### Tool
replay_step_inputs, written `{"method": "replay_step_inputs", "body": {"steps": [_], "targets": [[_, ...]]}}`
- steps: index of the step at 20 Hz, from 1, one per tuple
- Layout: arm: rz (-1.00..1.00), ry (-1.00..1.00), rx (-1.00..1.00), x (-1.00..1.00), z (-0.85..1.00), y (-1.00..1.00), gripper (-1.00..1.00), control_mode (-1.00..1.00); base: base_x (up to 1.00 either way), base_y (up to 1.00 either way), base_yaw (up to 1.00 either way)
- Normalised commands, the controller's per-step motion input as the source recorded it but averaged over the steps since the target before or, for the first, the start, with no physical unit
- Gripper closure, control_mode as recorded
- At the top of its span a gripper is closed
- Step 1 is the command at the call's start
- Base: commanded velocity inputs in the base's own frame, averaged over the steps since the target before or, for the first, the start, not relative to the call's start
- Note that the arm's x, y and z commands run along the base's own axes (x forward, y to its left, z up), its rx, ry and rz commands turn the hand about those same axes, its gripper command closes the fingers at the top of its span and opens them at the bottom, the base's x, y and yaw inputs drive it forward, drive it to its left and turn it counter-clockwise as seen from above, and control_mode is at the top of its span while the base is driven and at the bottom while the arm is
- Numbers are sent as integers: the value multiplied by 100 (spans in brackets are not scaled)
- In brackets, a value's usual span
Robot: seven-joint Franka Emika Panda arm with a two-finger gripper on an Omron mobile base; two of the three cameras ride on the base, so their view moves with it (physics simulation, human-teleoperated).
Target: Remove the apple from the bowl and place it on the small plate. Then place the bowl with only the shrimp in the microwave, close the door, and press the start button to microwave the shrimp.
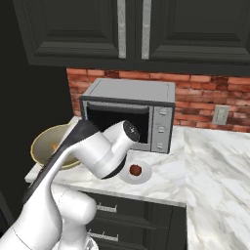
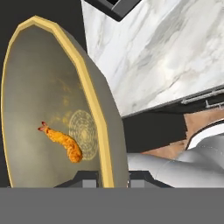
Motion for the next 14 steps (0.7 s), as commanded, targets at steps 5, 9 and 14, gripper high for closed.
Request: {"method": "replay_step_inputs", "body": {"steps": [5, 9, 14], "targets": [[0, 0, 0, -23, 0, 0, 100, 100, -47, 8, 0], [0, 0, 0, 0, 0, 0, 100, 100, -100, 43, 2], [0, 0, 0, 0, 0, 0, 100, 100, -81, 90, 6]]}}
